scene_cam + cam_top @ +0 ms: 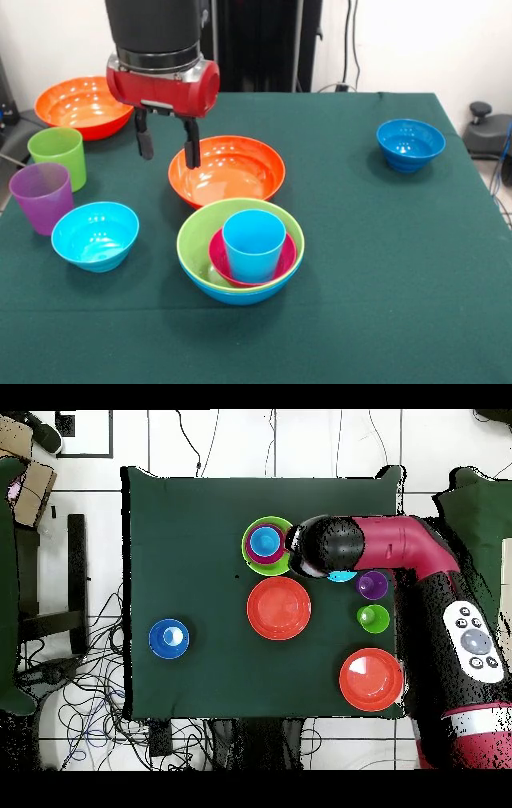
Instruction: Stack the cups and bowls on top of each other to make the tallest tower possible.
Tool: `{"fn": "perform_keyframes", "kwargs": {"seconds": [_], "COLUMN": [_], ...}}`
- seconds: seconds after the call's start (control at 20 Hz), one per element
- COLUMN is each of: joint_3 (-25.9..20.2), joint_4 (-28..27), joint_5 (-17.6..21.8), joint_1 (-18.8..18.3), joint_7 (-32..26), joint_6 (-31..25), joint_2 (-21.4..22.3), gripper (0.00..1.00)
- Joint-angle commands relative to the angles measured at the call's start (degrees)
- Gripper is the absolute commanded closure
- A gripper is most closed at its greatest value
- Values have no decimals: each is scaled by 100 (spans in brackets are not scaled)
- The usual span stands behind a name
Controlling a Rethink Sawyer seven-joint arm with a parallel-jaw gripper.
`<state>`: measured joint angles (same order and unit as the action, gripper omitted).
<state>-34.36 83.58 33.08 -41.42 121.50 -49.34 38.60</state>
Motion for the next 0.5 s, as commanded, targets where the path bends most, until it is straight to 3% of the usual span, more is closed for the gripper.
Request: {"fn": "perform_keyframes", "kwargs": {"seconds": [0.05, 0.5], "joint_3": [313, 285], "joint_4": [530, 563], "joint_5": [714, 737], "joint_1": [272, 246], "joint_7": [-619, -684], "joint_6": [500, 604], "joint_2": [199, 119], "gripper": [0, 0]}}
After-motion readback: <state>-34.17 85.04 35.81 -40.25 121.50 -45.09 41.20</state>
